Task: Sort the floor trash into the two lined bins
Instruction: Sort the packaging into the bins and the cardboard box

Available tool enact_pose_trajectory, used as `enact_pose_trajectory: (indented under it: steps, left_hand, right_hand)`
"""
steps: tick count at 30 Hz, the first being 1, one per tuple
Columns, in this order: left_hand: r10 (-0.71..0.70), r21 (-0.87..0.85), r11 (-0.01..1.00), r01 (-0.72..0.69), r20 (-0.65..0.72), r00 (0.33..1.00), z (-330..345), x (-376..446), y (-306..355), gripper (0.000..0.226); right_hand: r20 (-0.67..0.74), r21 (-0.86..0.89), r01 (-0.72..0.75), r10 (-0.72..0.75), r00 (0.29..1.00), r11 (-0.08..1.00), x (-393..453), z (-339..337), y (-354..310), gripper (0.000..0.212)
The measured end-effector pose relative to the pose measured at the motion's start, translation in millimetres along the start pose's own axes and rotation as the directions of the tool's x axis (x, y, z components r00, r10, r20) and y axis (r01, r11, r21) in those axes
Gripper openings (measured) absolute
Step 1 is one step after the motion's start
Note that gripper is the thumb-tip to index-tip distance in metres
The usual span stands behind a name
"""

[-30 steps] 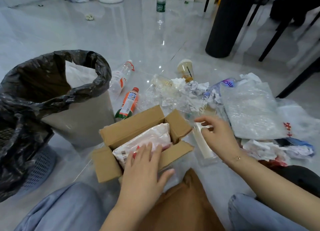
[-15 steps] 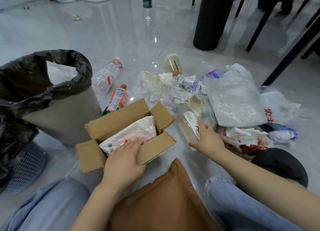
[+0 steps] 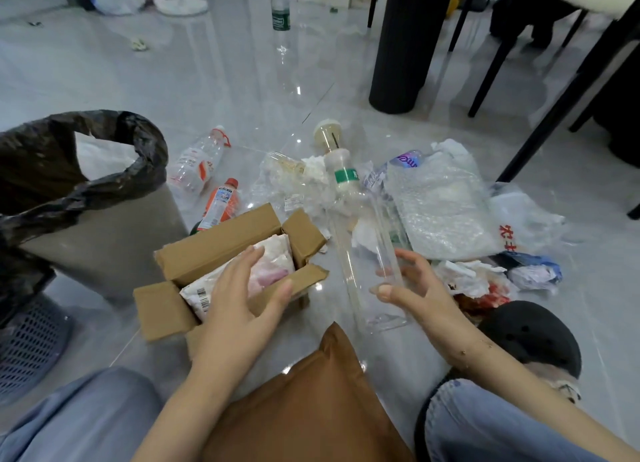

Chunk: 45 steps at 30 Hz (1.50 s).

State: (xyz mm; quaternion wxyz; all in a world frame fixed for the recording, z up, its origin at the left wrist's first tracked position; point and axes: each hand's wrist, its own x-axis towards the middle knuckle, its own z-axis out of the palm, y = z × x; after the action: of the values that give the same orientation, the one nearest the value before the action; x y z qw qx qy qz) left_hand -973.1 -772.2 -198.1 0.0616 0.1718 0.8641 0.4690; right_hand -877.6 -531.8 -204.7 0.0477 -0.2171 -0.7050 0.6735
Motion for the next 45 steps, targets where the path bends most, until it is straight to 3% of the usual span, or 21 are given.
enact_pose_trajectory:
  steps: [3,6,13,18,22,27,36,40,45]
  left_hand:
    - [-0.044,-0.42,0.902,0.097,0.134,0.99,0,6,37,0.071]
    - [-0.053,-0.605,0.779,0.164,0.197,0.979,6,13,59,0.082]
    - [-0.216,-0.818,0.556,0.147,0.029,0.976,-19,2,73,0.073]
    - [-0.279,-0.855,0.517,0.045,-0.118,0.953,-77,-1,44,0.075]
    - [-0.333,-0.848,0.529,-0.032,-0.242,0.911,-125,-6,21,0.072]
    - [-0.377,-0.811,0.568,-0.139,-0.407,0.832,-203,-14,-25,0.075]
    - [-0.273,-0.576,0.743,-0.34,-0.726,0.631,-320,-6,-78,0.086]
    - [-0.216,-0.442,0.873,-0.207,-0.73,0.649,-347,5,-121,0.092]
    - [-0.317,-0.29,0.943,0.162,-0.64,0.7,-344,22,-176,0.083]
  right_hand:
    - [0.086,0.05,0.068,-0.072,0.994,0.996,-7,9,-25,0.063]
    - [0.206,0.052,0.118,-0.126,0.97,0.992,-13,25,-50,0.062]
    - [0.391,-0.226,0.219,-0.118,0.913,0.949,-19,59,-101,0.065]
    - [0.636,-0.498,0.351,0.059,0.769,0.793,-11,99,-144,0.07]
    - [0.748,-0.523,0.471,0.118,0.653,0.71,-5,144,-166,0.063]
    - [0.837,-0.463,0.625,0.078,0.542,0.628,0,236,-175,0.063]
    - [0.793,-0.319,0.594,-0.135,0.594,0.738,13,326,-154,0.055]
    - [0.802,-0.349,0.655,-0.149,0.579,0.67,17,348,-137,0.055]
    - [0.837,-0.349,0.748,-0.172,0.52,0.565,15,382,-119,0.055]
